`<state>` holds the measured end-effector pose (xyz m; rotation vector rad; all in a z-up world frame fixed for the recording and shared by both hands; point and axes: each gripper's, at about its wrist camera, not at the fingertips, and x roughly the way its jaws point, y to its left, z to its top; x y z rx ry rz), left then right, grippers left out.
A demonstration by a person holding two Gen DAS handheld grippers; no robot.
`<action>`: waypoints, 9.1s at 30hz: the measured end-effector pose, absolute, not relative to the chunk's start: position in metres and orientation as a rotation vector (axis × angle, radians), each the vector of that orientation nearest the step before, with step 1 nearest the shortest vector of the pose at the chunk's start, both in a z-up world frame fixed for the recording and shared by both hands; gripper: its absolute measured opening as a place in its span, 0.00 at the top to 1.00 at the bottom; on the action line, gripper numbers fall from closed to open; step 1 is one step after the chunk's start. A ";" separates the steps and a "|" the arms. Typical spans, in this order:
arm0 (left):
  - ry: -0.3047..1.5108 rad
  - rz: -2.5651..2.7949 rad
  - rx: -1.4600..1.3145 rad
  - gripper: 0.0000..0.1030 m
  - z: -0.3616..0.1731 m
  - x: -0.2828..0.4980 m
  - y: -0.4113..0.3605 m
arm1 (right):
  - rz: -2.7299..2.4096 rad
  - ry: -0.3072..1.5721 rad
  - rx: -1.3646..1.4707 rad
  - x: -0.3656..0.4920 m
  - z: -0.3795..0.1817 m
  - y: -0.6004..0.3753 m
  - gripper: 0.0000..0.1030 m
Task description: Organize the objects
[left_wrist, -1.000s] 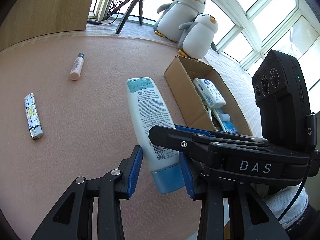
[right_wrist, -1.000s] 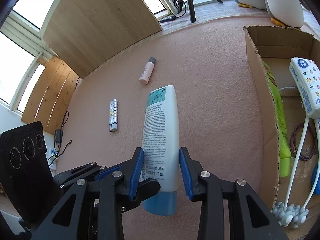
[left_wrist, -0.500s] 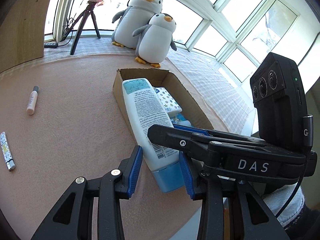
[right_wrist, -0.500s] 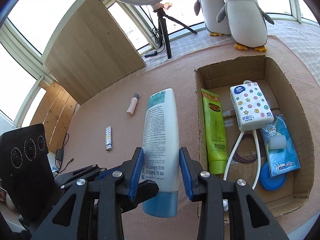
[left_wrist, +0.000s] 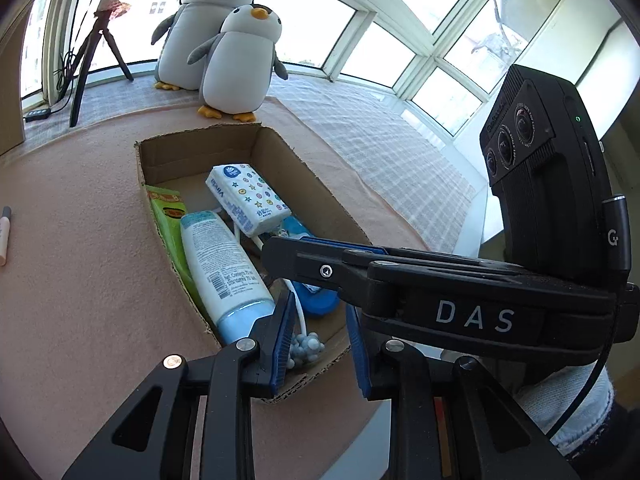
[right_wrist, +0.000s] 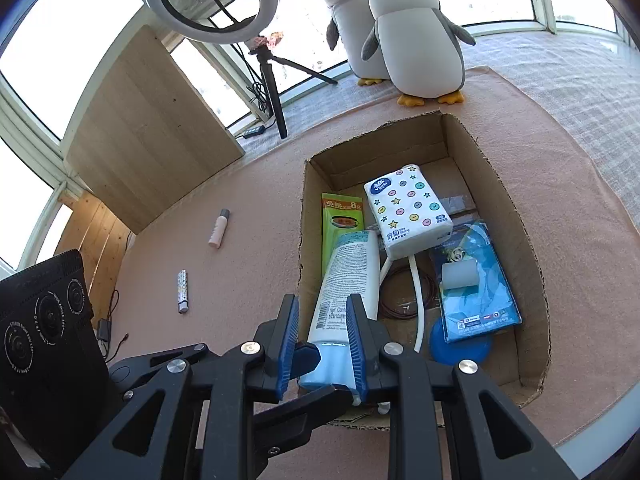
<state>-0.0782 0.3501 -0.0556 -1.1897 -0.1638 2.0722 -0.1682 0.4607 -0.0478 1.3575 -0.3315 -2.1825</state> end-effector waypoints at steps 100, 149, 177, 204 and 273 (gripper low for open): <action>-0.281 2.612 -1.617 0.76 -0.156 -0.151 0.020 | -2.015 0.084 1.520 -0.264 -0.137 0.146 0.59; -0.265 2.331 -1.306 0.77 -0.080 -0.124 0.226 | -2.322 -0.088 1.335 -0.167 -0.062 0.441 0.83; -0.115 2.195 -1.274 0.71 -0.080 -0.134 0.350 | -2.396 -0.167 1.366 -0.172 -0.071 0.513 0.77; -0.137 2.487 -1.225 0.22 -0.044 -0.098 0.199 | -2.357 -0.020 1.304 -0.138 -0.047 0.411 0.48; -0.185 2.799 -1.435 0.06 -0.048 -0.029 0.015 | -2.330 0.204 1.160 -0.062 -0.039 0.250 0.30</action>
